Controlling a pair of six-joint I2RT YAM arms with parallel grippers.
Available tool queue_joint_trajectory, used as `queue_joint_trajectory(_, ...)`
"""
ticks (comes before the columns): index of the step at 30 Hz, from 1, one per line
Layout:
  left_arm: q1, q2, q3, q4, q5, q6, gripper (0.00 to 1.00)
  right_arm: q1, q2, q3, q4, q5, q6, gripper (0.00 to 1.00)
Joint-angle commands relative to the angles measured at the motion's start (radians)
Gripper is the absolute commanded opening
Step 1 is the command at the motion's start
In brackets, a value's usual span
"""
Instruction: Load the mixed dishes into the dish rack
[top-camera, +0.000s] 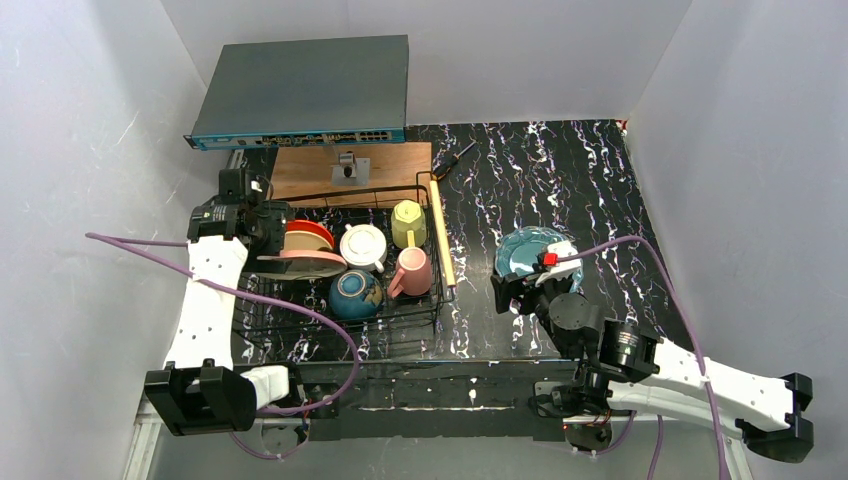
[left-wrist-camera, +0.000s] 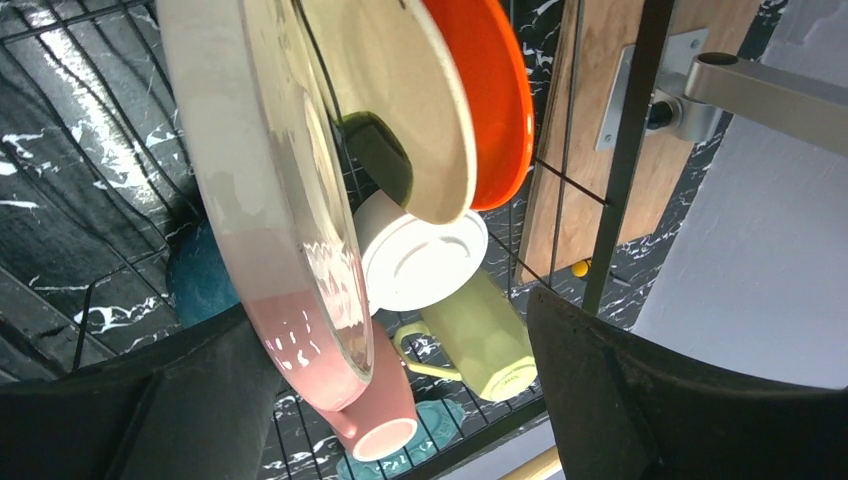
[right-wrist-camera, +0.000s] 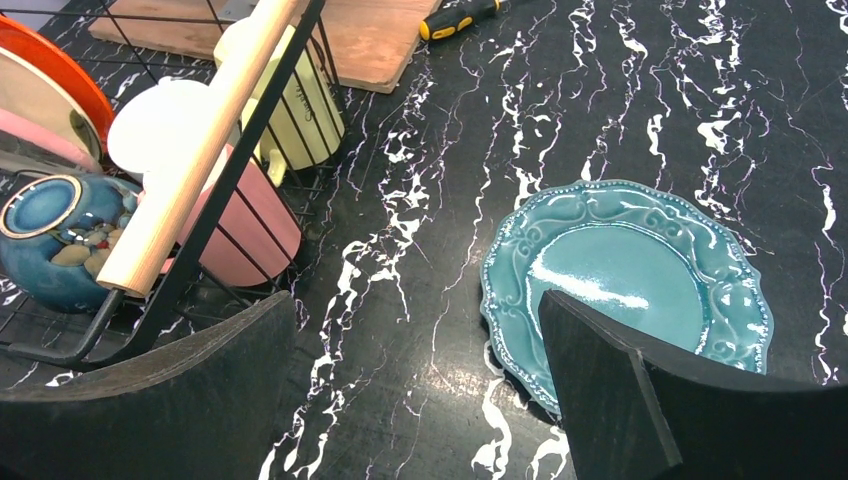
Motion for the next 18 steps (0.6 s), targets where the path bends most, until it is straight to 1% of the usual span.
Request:
queue_joint_trajectory(1,0.005,-0.009,0.040,0.041,-0.042,0.080,0.84,-0.001,0.022,0.017,0.053,0.000,0.020,0.98)
queue_joint_trajectory(4,0.005,0.022,0.072,0.066,-0.032,0.110,0.84,0.000,0.031,0.017,0.058,-0.004,0.024,0.98)
queue_joint_trajectory(8,0.006,0.079,0.124,0.031,-0.022,0.108,0.84,-0.001,0.051,0.018,0.069,-0.008,0.025,0.98)
queue_joint_trajectory(15,0.006,0.115,0.143,0.011,-0.048,0.128,0.86,-0.001,0.077,0.018,0.075,-0.014,0.027,0.98)
queue_joint_trajectory(18,0.007,0.121,0.149,0.005,-0.042,0.160,0.88,-0.001,0.086,0.016,0.083,-0.014,0.027,0.98)
